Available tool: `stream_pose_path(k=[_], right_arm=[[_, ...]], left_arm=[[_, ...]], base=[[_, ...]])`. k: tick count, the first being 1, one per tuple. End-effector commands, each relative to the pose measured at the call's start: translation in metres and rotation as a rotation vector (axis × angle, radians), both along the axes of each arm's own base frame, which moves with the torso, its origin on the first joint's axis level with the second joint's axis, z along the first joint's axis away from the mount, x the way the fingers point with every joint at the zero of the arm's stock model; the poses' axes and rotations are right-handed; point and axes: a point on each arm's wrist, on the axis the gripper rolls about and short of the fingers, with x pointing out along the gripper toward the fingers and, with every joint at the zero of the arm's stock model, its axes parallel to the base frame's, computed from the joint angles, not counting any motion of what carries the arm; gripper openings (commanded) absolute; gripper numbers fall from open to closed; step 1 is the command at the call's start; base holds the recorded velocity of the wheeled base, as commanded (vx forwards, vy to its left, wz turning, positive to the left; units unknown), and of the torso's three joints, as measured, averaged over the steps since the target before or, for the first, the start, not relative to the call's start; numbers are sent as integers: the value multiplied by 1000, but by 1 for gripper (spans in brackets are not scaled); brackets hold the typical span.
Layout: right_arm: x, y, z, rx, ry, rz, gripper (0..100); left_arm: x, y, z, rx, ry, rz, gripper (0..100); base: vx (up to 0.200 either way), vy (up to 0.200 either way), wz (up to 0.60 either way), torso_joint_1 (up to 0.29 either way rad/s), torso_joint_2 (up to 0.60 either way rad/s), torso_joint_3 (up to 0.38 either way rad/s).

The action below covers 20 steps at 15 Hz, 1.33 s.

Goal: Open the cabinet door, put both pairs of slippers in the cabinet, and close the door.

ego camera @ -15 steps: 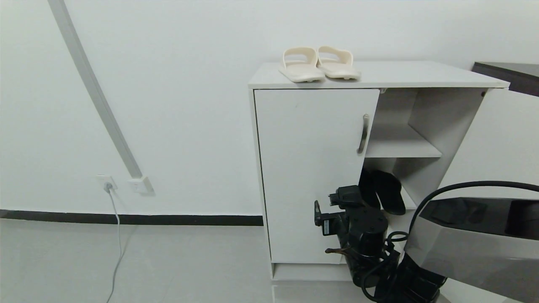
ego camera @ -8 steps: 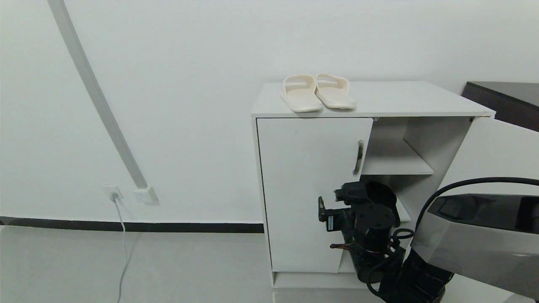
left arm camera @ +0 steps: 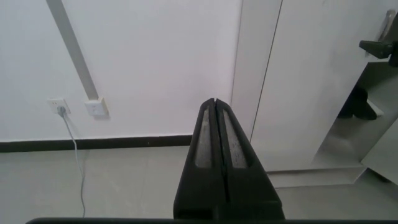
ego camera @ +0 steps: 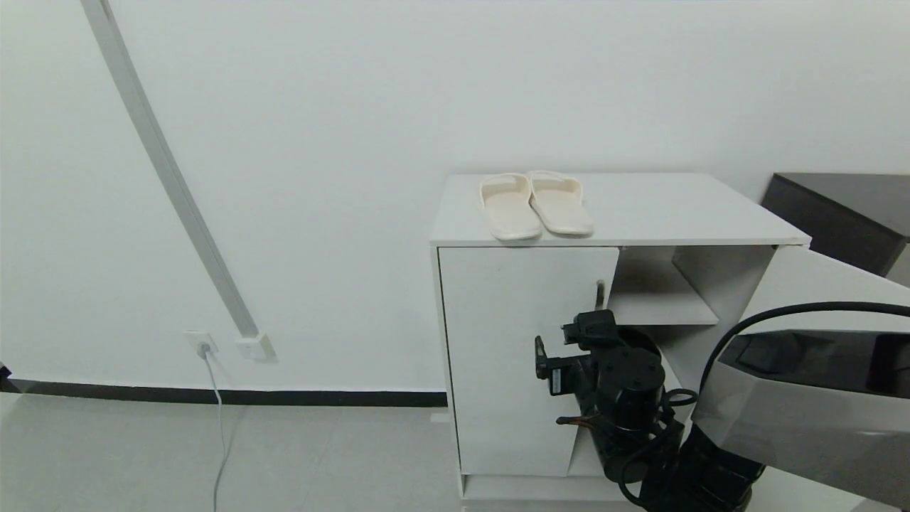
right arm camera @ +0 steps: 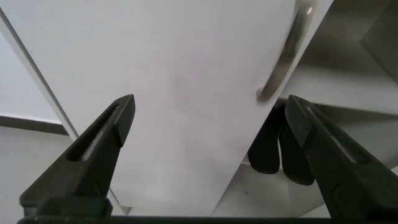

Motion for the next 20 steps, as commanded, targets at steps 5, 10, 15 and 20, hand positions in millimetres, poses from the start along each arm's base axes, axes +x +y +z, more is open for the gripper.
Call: stream_pose_path(k=[5,10,15,20], right_arm=[[-2,2,0,1,-3,6,100],[-3,-1,-2,-9,6,3,100],[-5,-5,-7,-15,16,69,100],[13,0,11,-6,-28,51,100]], left_arm=[[0,0,0,-3,0,2,0],[0,0,0,-5,0,2,0],[0,0,0,-5,0,2,0],[0,0,0,-3,0,3,0]], base=[[0,0,0,211,-527,-315],[0,0,0,245,-579,-333],[0,0,0,222,-508,-279],[0,0,0,24,-60,-27]])
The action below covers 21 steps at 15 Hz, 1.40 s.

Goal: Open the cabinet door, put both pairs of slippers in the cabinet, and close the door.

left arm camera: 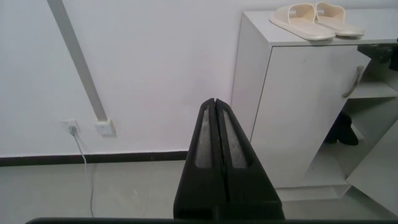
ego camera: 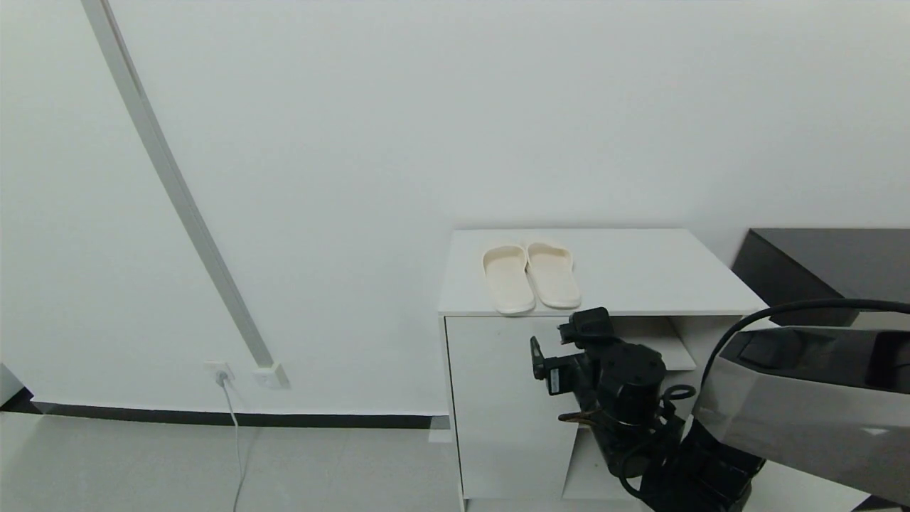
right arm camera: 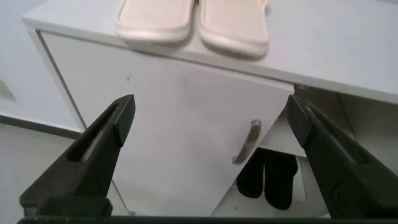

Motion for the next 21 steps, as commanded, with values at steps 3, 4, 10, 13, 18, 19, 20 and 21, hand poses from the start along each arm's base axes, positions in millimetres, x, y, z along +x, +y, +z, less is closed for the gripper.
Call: stream_pose_path(k=[3,4,10,13,18,19,20,21], right_arm=[[21,12,57,20,5,-12,100],[23,14,74,19,50,-14,100],[18,26,148,164,251,-39,100],[17,27,136,160,284,-44,100],[17,27,115,139,316,-42,100],[18,28,111,140,310,-39,100],[18,28,104,137,306,-35,100],[19,29,98,128,312,-31,100]], left_arm=[[0,0,0,0,0,1,0],[0,0,0,0,0,0,0],[0,0,0,0,0,1,0],[0,0,0,0,0,0,0],[0,0,0,0,1,-2,0],[0,0,0,0,1,-2,0],[0,0,0,0,1,-2,0],[0,0,0,0,1,-2,0]], base=[[0,0,0,0,0,0],[0,0,0,0,0,0],[0,0,0,0,0,0],[0,0,0,0,0,0],[40,0,0,0,0,0],[200,0,0,2,2,-2],[200,0,0,-17,-22,2],[200,0,0,-2,2,7]])
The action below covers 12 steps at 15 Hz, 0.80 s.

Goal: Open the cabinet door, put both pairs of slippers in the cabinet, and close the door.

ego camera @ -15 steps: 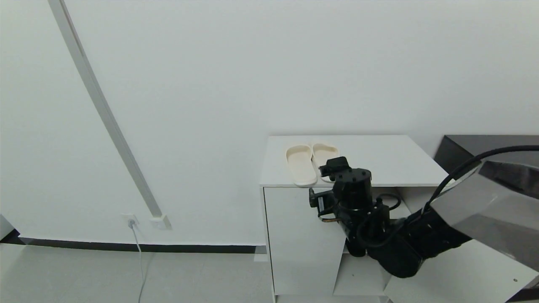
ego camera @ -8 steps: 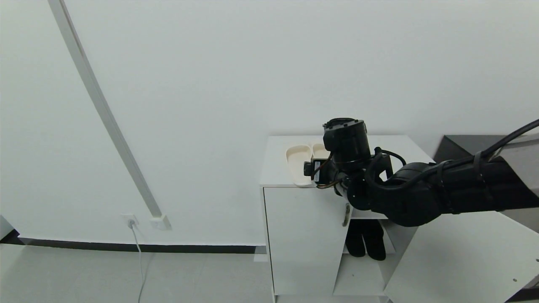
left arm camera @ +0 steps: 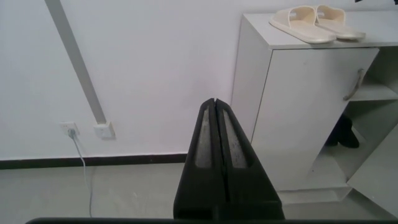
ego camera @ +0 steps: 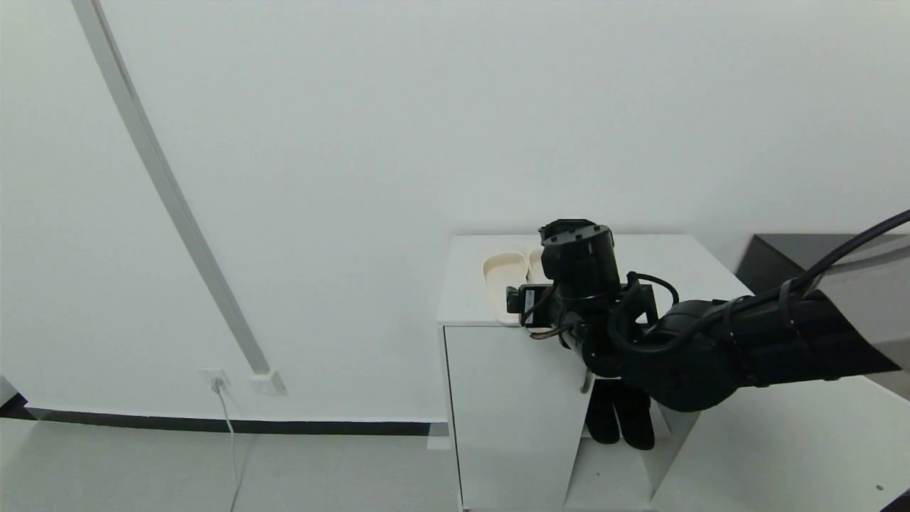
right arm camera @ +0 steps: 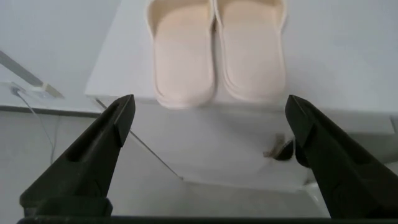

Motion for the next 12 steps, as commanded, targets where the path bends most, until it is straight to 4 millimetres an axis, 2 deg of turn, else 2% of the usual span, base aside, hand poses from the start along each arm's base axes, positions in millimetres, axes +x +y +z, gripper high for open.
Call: stream_pose_path(k=[1,7,12], right_arm=[[3,2,-15,-19,23,10,100],[25,-1,-40,-56,10,42,100],[39,2,-56,-96,-13,84,100]], left_arm=[[0,0,0,1,2,-1,0],[0,0,0,1,0,0,0],[0,0,0,0,-1,2,0]], base=[[200,0,0,12,2,2],[200,0,0,5,2,1],[0,0,0,0,0,0]])
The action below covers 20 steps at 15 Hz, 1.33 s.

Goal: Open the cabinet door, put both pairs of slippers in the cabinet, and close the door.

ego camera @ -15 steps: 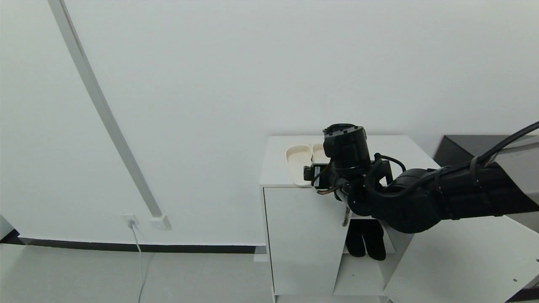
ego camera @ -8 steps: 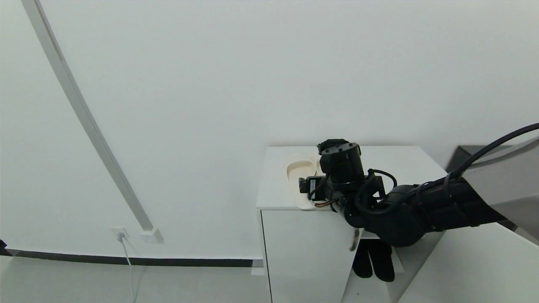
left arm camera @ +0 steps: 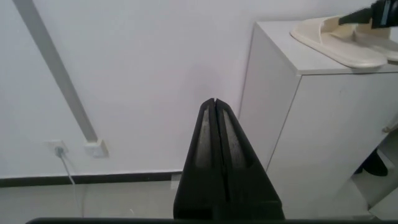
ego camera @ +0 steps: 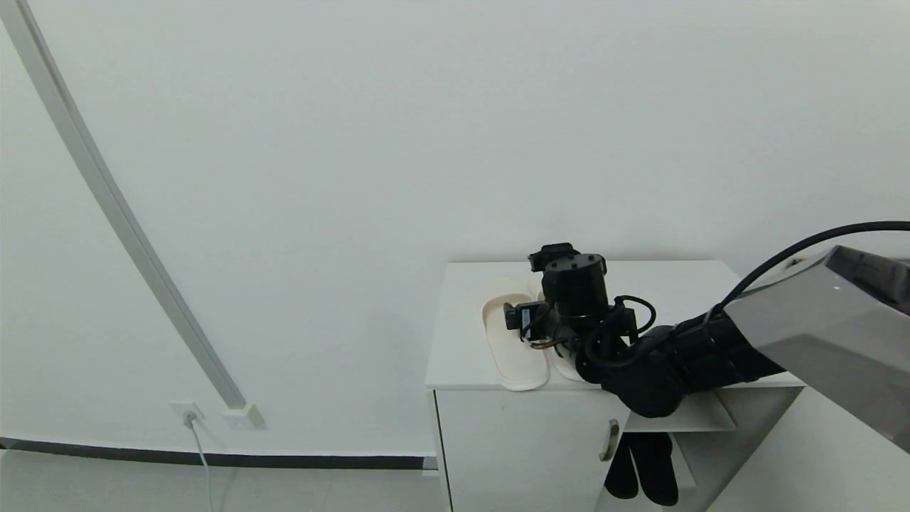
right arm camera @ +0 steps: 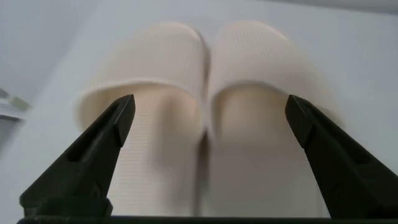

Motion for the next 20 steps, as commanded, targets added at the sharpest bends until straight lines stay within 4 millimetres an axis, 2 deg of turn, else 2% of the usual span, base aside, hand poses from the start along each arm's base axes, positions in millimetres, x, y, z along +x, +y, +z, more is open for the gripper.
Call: stream_pose_path(k=[1,8,11,12,18,20], right_arm=[[8,2,-13,-13,17,-5,100],[38,7,-21,10,-9,-9,100],[43,8,-22,17,-18,-13,100],[43,8,-22,17,-18,-13,0],[42,7,-20,18,-19,-13,0],[40,6,-14,25,-27,-12,0]], left_arm=[[0,0,0,0,0,0,0],[0,0,0,0,0,2,0],[0,0,0,0,0,2,0],[0,0,0,0,0,2,0],[0,0,0,0,0,2,0],[0,0,0,-2,0,2,0]], base=[[0,0,0,0,0,0],[0,0,0,0,0,0],[0,0,0,0,0,0],[0,0,0,0,0,0],[0,0,0,0,0,0],[0,0,0,0,0,0]])
